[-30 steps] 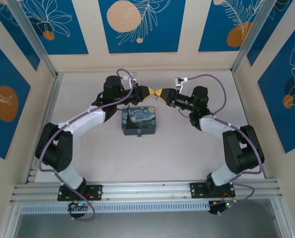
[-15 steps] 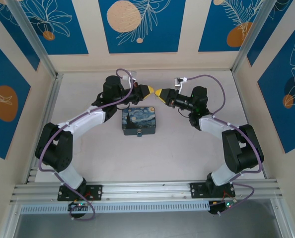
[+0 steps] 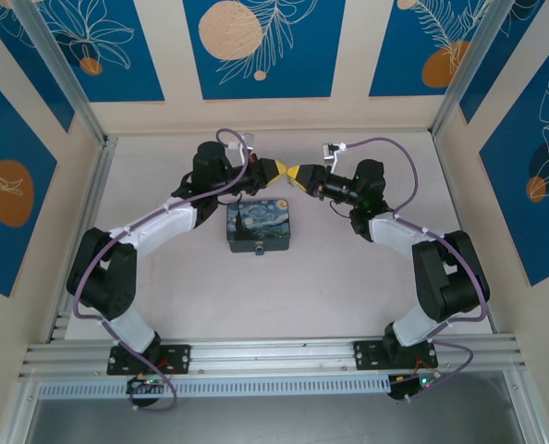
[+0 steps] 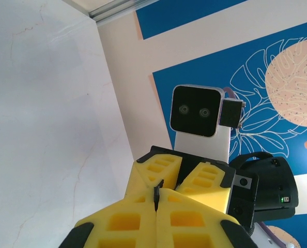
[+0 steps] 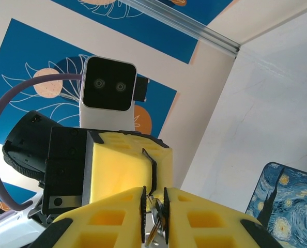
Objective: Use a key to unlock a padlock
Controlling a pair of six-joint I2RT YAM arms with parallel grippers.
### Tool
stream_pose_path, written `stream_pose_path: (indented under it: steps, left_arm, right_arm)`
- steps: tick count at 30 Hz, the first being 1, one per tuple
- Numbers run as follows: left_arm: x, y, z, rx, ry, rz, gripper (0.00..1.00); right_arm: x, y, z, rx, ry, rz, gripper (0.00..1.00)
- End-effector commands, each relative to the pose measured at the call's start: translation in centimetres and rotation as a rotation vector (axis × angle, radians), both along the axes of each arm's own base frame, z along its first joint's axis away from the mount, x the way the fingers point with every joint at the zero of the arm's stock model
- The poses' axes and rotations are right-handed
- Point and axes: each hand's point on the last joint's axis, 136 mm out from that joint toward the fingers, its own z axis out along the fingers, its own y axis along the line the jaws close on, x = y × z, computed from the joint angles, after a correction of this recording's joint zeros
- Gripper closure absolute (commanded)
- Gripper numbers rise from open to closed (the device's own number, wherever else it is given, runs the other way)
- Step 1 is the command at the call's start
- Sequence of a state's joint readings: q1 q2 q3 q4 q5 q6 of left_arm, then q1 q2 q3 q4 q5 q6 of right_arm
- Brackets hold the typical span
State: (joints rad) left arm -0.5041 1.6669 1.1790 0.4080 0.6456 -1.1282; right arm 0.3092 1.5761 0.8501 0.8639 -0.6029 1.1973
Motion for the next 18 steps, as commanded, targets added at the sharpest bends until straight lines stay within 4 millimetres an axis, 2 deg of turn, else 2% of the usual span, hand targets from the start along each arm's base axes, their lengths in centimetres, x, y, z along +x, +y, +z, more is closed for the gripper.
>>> stream_pose_path:
  steps: [1, 18]
  left_arm:
    - [0.7, 0.2, 0.6, -0.014, -0.022, 0.017, 1.00]
    - [0.9, 0.3, 0.8, -0.010, -0.030, 0.022, 1.00]
  right_arm:
    - [-0.2, 0.7, 0.7, 0.003, -0.030, 0.030, 0.78]
    - [-0.4, 0.3, -0.5, -0.009, -0.003, 0.014, 0.81]
